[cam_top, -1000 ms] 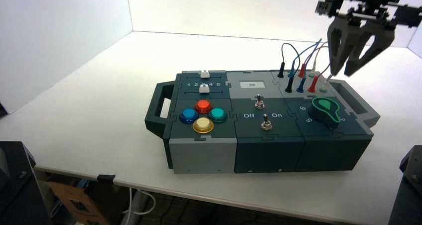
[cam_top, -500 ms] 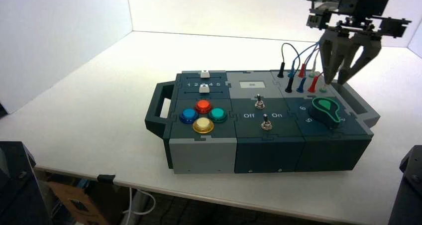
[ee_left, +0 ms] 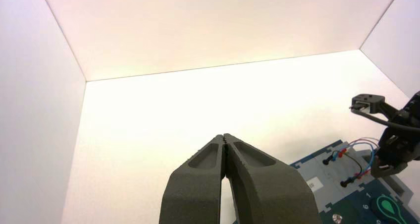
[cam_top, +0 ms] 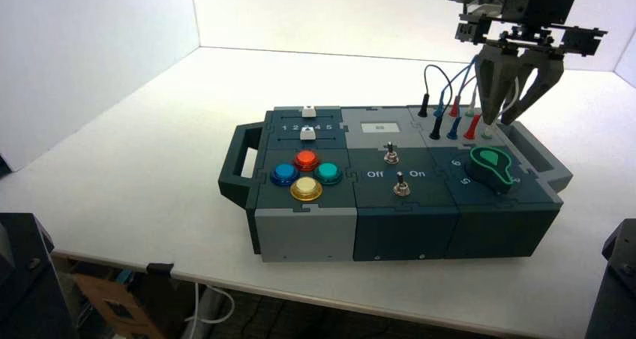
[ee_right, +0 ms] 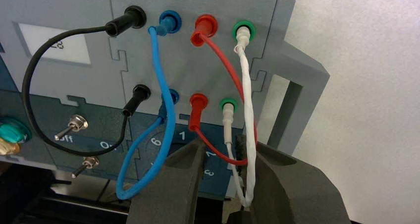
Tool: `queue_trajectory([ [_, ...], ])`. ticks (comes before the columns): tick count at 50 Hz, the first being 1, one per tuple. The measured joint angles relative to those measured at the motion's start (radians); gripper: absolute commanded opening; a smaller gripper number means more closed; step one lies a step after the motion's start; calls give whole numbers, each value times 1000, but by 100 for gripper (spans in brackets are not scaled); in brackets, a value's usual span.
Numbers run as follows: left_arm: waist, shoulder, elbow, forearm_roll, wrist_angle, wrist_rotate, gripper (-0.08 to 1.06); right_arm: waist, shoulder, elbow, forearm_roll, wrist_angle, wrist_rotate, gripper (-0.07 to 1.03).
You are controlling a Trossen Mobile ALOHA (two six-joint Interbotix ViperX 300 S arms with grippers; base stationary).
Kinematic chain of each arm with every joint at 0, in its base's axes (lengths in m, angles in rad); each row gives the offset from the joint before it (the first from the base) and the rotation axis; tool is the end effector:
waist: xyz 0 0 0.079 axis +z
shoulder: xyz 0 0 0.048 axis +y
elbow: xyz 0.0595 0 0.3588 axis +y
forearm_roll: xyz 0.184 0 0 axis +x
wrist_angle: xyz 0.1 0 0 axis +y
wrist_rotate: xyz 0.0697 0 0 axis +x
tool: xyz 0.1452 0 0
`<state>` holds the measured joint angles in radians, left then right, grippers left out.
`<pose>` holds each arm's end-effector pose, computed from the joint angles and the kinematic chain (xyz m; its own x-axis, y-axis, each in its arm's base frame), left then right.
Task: Pull the white wire.
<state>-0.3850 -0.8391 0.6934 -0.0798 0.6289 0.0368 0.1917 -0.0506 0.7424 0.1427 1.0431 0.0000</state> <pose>0.2224 -0.1010 0.3528 0.8028 -0.3759 -0.4628 0.4016 0.9147 -0.0463 0.2169 0.0690 0.0966 -0.1783 0.0906 -0.9798 -0.0995 0.9890 0.1095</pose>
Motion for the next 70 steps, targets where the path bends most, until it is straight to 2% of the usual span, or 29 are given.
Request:
queue_trajectory([
  [25,0,3,-3,0,0,6,-3,0,15,0,-2,2,0,16],
  [42,0,3,-6,0,-3,6,-3,0,15,0,-6,-5,0,-1],
  [70,0,3,-6,0,-9,6,-3,-2,15,-6,-8,-6,0,-2],
])
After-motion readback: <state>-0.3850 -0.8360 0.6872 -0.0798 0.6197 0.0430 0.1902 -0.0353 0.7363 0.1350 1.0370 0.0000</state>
